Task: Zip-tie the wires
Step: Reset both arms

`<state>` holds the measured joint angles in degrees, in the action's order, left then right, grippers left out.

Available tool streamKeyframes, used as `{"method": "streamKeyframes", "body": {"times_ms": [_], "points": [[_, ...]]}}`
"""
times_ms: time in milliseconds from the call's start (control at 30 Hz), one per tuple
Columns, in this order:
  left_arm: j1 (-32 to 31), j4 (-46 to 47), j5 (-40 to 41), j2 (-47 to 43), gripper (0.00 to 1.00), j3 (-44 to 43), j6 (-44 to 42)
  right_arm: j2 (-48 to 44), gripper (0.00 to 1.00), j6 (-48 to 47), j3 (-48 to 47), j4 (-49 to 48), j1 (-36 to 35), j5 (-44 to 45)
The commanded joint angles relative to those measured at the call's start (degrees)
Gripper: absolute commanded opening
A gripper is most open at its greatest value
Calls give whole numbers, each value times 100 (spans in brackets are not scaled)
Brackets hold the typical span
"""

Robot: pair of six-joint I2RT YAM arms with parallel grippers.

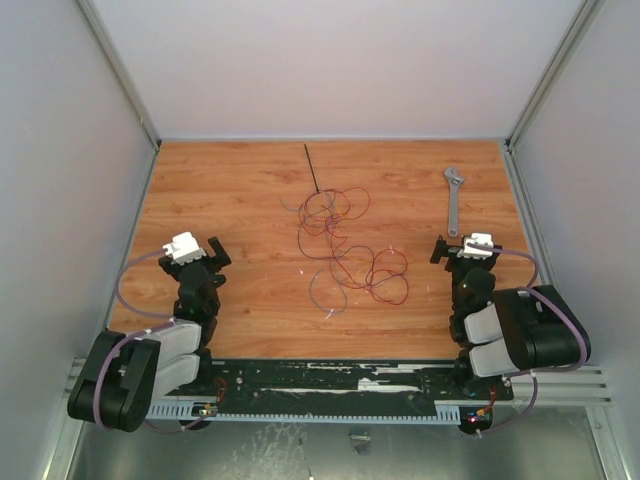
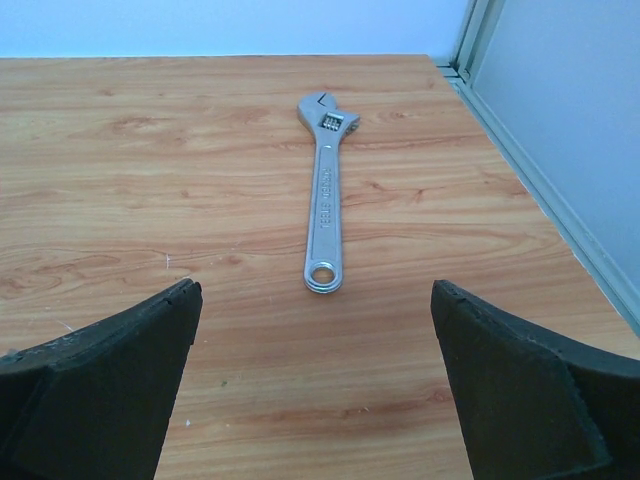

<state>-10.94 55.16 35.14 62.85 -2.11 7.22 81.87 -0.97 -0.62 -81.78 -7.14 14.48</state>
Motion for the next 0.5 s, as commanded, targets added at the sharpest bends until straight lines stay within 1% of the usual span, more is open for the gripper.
{"method": "streamKeyframes", "body": {"times_ms": [0,100,167,300,367,400,433,467], "points": [[150,1429,-587,-5,98,379,-325,-16,99,-115,-92,-306,-31,135],[228,1990,-1052,169,98,529,-536,-17,99,-114,-105,-295,-28,142],[329,2343,-1327,395,98,598,-489,21,99,-114,-113,-308,-29,151],[495,3280,-1655,1522,98,616,-383,-5,99,-105,-140,-231,-28,155],[505,3922,-1692,2162,98,532,-458,5,99,-105,-140,-246,-27,158],[503,3612,-1750,2053,98,420,-462,-2,99,-103,-140,-243,-28,160],[509,2784,-1766,1790,98,241,-398,3,99,-98,-146,-228,-28,154],[562,2416,-1863,1738,98,41,-360,5,99,-90,-167,-195,-25,167]]}}
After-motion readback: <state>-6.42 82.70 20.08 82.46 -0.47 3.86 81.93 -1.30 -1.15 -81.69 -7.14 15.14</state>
